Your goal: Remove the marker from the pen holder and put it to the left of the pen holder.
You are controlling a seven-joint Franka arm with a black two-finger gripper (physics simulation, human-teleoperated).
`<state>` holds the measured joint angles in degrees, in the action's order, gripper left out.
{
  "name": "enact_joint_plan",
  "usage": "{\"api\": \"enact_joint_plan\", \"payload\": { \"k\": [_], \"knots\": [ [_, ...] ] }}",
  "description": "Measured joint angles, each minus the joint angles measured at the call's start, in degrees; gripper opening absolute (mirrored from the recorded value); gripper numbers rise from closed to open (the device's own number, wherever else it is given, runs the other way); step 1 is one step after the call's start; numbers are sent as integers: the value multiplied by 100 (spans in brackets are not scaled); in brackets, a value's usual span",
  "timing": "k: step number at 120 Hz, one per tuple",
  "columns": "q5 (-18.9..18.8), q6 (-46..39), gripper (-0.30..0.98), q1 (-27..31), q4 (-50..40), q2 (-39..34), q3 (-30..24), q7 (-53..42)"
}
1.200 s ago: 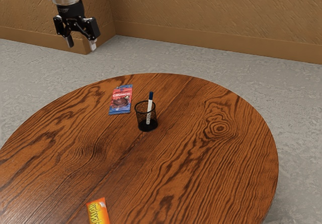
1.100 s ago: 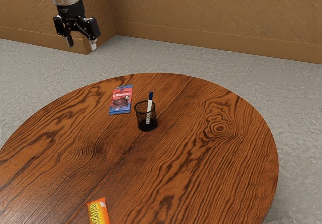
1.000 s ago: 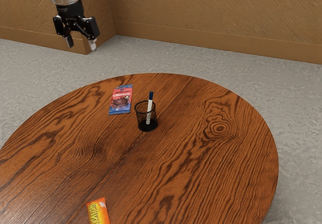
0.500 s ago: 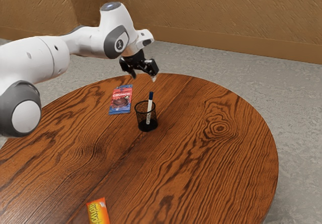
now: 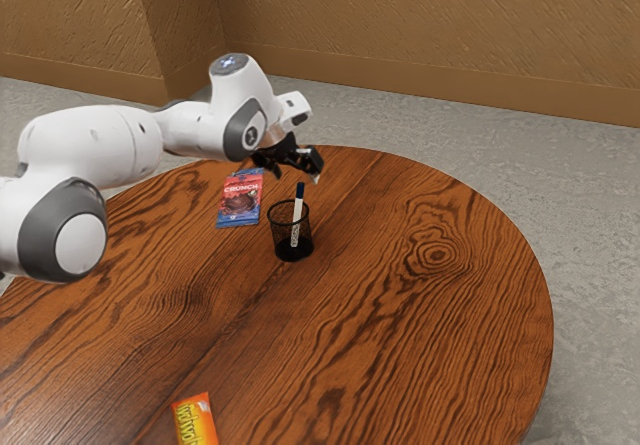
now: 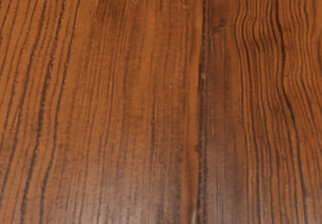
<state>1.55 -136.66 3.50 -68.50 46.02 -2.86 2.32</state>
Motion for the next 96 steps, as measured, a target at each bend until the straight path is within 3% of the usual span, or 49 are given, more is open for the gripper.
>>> {"api": "enact_joint_plan", "payload": {
  "k": [96],
  "knots": [
    [-19,1131,60,-216,-135,-168,29,81]
  ]
}}
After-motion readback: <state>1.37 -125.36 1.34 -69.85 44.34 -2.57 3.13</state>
